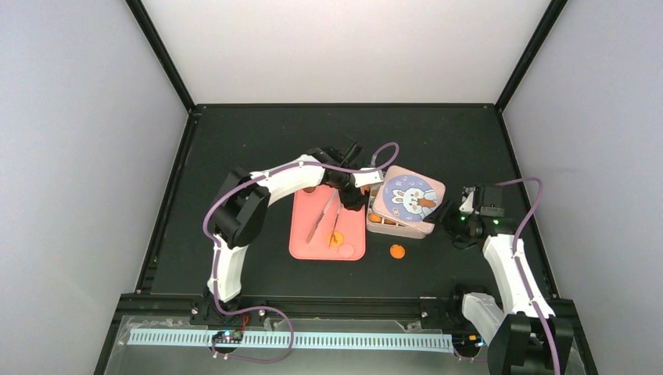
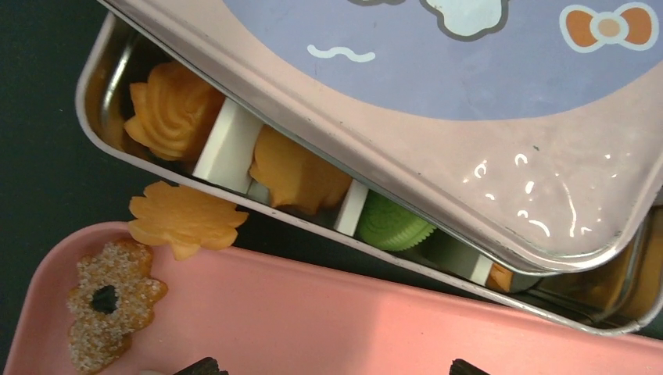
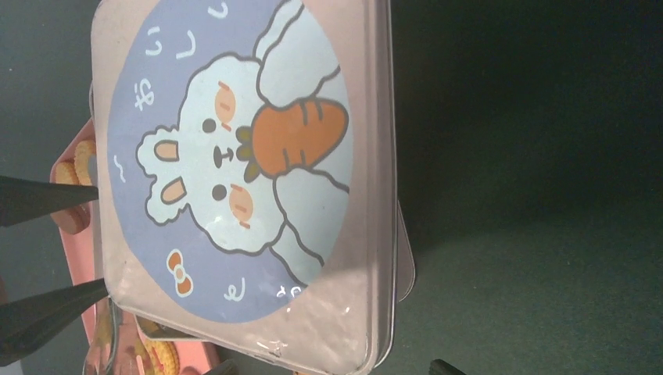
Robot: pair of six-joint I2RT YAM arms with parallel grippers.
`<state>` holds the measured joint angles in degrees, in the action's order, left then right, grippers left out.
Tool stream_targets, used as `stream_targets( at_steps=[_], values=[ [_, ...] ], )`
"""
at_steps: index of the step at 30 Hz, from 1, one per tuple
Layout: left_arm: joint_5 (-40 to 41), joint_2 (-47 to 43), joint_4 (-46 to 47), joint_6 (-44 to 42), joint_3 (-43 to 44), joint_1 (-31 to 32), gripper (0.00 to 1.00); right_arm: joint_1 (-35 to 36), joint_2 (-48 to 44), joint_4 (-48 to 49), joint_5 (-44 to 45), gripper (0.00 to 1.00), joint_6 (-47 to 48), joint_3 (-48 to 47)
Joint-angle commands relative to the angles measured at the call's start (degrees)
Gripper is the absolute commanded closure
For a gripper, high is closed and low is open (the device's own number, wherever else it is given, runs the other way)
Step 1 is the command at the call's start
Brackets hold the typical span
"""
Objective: Pack the cookies
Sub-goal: Place the box lid on the packing box, then adjust the box lid for the packing box.
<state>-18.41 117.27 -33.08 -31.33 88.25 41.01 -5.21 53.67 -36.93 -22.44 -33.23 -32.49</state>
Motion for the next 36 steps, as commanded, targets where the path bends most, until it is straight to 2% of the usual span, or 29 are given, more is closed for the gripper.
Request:
stream_targets(
  at_steps=[1, 8, 14, 26, 36],
  values=[
    [-2.5, -1.7, -3.1, -1.1, 2.3, 0.5, 0.23, 0.1, 1.6, -1.9, 3.2, 0.36, 1.7, -2.9],
    [-4.9, -2.3, -5.1, -1.2, 3.1, 0.3, 0.21, 0.2, 2.6, -2.7, 5.8, 0.35, 3.2, -4.5],
    [-7.9, -2.6, -6.9, -1.6, 4.1, -0.8, 0.18, 0.2, 3.2, -2.6, 12.6, 0.30, 3.8, -8.2],
    [-7.4, -5.8, -5.8, -1.8, -0.7, -2.1, 0.20, 0.4, 17.9, 9.4, 11.4, 0.24, 2.9, -12.8],
    [-7.9, -7.2, -4.3, -1.7, -2.9, -3.7, 0.24, 7.5, 24.9, 11.4, 14.5, 0.24, 3.8, -17.5]
  ],
)
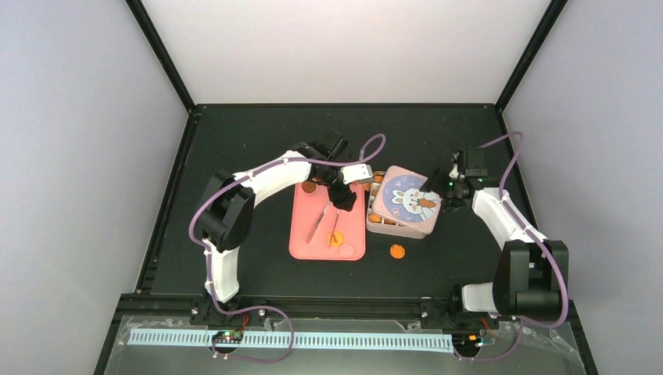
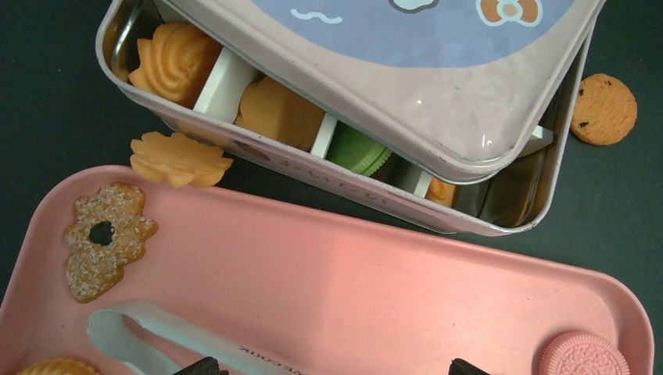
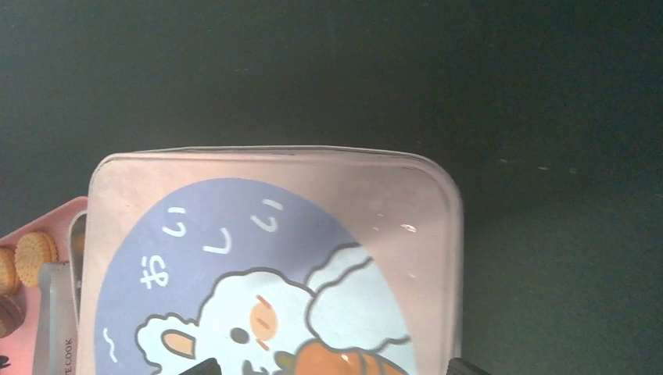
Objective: Pack the cookies
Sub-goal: Adjust the box lid for the packing box.
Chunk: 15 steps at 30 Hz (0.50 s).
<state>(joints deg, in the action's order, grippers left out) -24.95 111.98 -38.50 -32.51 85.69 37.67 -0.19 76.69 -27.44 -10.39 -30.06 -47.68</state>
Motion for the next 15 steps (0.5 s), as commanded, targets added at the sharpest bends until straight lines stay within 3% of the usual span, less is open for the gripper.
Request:
stream_targets(
  at_steps=[1, 15],
  values=[
    [-1.4, -2.0, 1.3, -0.4, -0.4, -0.4, 0.24, 3.3, 2.3, 1.9, 3.2, 0.24, 1.0, -2.7],
    [-0.1, -1.5, 4.6, 0.4, -1.1, -0.5, 0.29, 13.9, 6.6, -0.4, 8.4, 0.24, 3.5, -8.1]
  ],
)
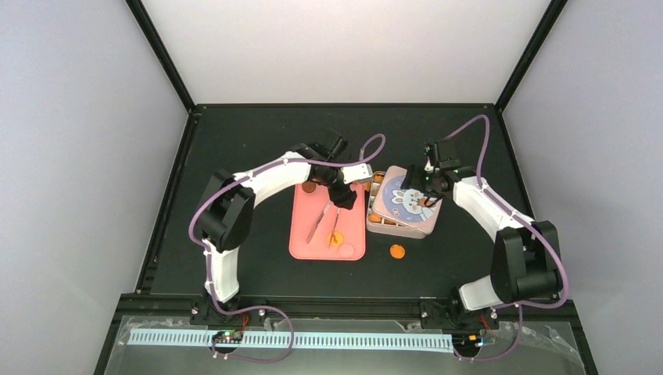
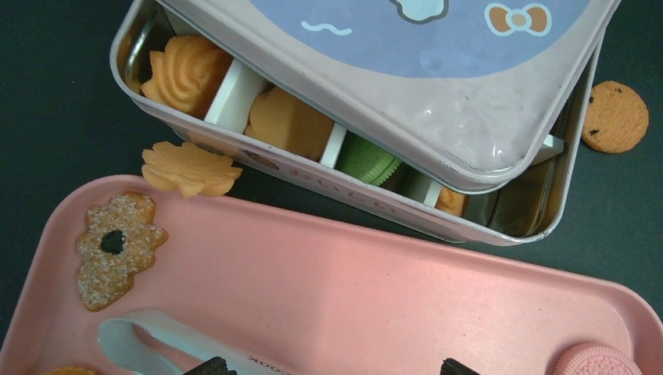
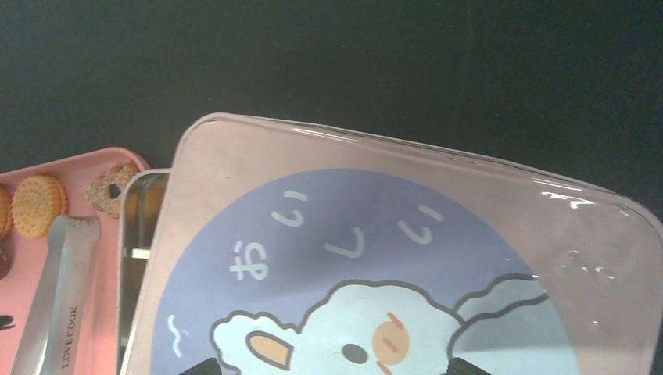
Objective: Pack the cookies
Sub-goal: Adjust the box lid for the packing box.
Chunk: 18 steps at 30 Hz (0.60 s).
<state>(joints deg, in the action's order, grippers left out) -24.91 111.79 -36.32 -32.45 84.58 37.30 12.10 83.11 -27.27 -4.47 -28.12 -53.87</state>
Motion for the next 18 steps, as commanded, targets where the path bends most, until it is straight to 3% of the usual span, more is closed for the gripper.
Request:
stream_targets(
  at_steps=[1, 7, 18],
  values=[
    [-0.3, -1.2, 2.5, 0.6, 0.2, -0.1, 0.30, 1.9, 0.2, -1.0, 2.6, 0.24, 1.7, -2.2],
    [-0.5, -1.0, 2.6, 0.8, 0.1, -0.1, 0.30, 1.2, -2.1, -4.6, 7.7, 0.23, 2.7, -6.7],
    [0.1, -2.4, 2.5, -0.2, -1.7, -0.8, 0.29, -10.9, -0.9, -5.1, 8.6, 0.17, -1.4, -7.4]
  ],
)
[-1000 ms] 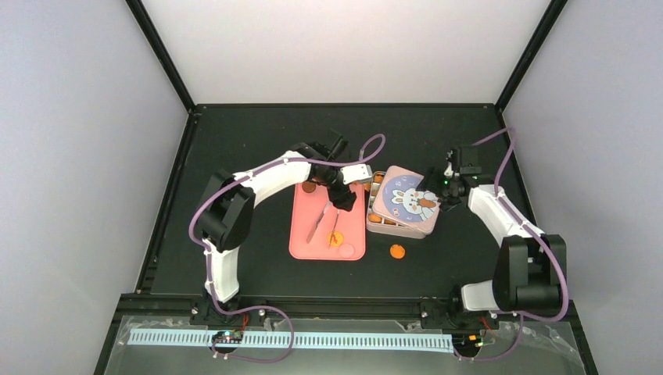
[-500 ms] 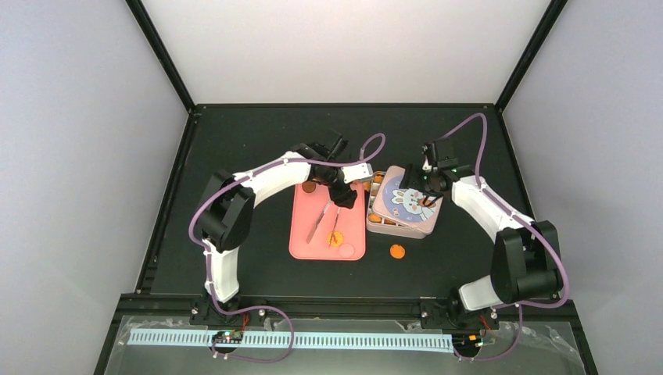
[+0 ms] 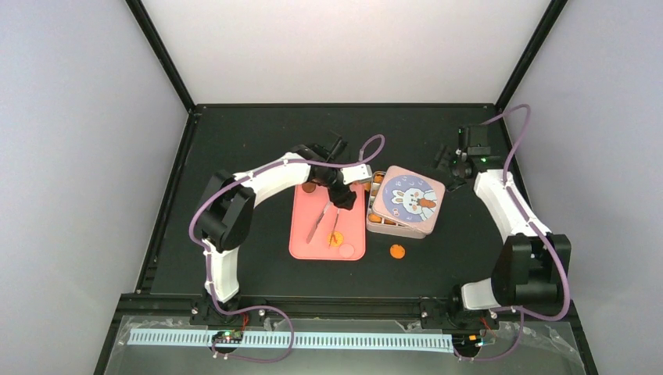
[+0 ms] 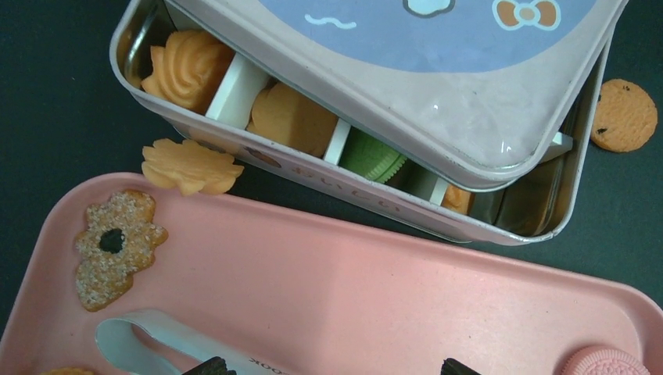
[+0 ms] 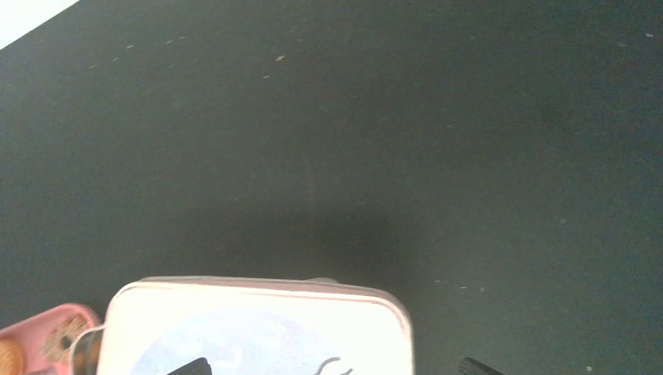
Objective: Pack the cookies
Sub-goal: Adjust the box lid for the packing box.
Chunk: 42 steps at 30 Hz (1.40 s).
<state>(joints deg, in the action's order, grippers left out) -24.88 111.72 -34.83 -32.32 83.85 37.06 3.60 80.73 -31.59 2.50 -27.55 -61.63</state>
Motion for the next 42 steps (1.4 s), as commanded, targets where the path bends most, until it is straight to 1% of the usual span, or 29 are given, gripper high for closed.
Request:
stream_targets(
  at_steps=[1, 5, 8, 10, 16, 25, 35, 39, 42],
  values=[
    [0.2, -2.6, 1.0, -0.6, -1.2, -0.6, 0.29, -3.0, 2.1, -0.1, 1.1, 0.17, -2.4, 0.8],
    [0.1, -3.2, 0.6, -1.0, -1.6, -1.2, 0.29, -3.6, 4.7, 2.8, -2.7, 0.17, -4.0, 2.1],
    [-0.1, -3.6, 0.3, -1.1, -1.7, -1.5, 0.29, -3.6, 6.5, 6.7, -8.3, 0.17, -5.3, 3.5],
    [-0.1, -3.8, 0.4, -1.4, -2.1, -1.6, 0.29, -3.5, 7.9, 7.6, -10.5, 0.17, -6.0, 3.7],
    [-0.1, -4.4, 0.8, -2.0, -3.2, -2.1, 0.29, -3.5, 8.0, 10.3, -13.2, 0.17, -6.5, 6.1],
    [-0.8, -3.9, 1.6, -1.5, -3.6, -2.1, 0.29, -3.3, 6.5, 11.0, -16.6, 0.17, -6.3, 7.1],
    [-1.8, -2.4, 1.8, -0.9, -2.0, -2.1, 0.30, 0.6, 6.6, 11.6, -16.1, 0.18, -7.2, 8.0],
    [-1.8, -2.1, 3.4, -0.4, -2.3, -2.1, 0.31, 2.9, 6.6, 10.6, -14.3, 0.18, -6.6, 7.6],
    [-2.2, -1.6, 3.5, -0.2, -1.8, -2.1, 0.31, 3.2, 6.3, 9.4, -12.7, 0.18, -6.1, 7.5]
  ],
)
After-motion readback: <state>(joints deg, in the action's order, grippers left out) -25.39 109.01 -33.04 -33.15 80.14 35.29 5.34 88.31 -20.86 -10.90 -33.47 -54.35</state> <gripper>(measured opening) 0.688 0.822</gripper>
